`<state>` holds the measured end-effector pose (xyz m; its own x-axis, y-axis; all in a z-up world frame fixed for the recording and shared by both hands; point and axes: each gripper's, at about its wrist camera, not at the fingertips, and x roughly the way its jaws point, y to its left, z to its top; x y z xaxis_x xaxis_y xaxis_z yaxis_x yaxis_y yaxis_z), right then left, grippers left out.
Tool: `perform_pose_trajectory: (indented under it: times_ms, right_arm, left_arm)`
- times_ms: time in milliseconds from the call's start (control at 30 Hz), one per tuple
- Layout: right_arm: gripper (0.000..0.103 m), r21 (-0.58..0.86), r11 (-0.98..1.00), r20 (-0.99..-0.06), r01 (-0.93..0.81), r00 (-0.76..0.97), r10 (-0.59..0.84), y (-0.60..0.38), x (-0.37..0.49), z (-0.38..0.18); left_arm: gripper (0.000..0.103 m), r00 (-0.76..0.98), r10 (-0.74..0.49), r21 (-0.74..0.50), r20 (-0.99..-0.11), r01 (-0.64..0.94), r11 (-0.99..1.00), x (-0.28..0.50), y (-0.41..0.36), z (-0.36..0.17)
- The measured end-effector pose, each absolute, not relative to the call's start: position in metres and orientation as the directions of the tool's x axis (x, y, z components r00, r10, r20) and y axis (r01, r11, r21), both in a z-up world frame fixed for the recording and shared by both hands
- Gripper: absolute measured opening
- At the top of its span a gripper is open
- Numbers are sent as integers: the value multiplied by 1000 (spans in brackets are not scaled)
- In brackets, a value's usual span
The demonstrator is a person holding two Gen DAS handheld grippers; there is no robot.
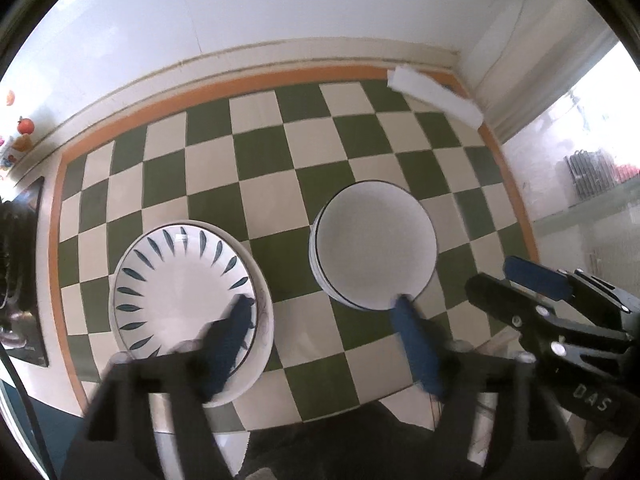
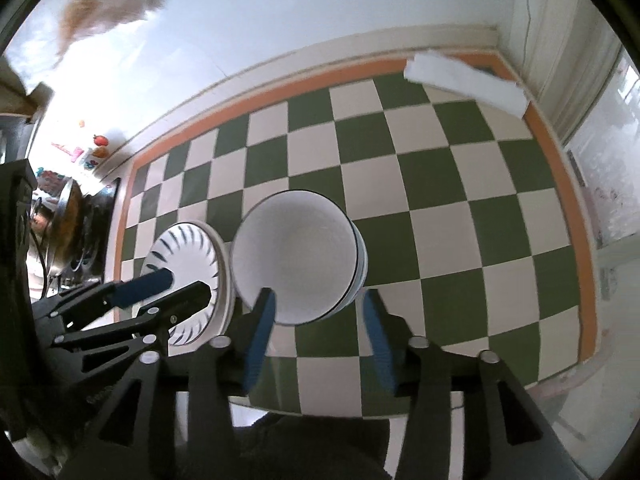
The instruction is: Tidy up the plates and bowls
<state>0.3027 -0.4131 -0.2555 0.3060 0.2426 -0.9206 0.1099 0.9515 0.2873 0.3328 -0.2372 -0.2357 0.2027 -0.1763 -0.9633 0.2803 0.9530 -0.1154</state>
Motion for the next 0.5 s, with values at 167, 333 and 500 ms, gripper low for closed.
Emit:
perform_pose_trajectory:
  times_ms: [167, 333, 500]
  right_arm:
    - [85, 269, 959, -908, 85, 355, 223, -408, 276, -222]
    - [94, 242, 967, -901, 76, 388, 195, -401, 251, -195]
    - [98, 250, 965, -886, 78, 421, 196, -399, 231, -173]
  left_arm:
    - [91, 236, -204, -139, -950, 265, 954, 318, -223, -211]
    - [100, 283, -227, -150, -932, 272, 951, 302, -214, -186]
    - [101, 297, -246, -164, -923, 274, 948, 288, -208, -169]
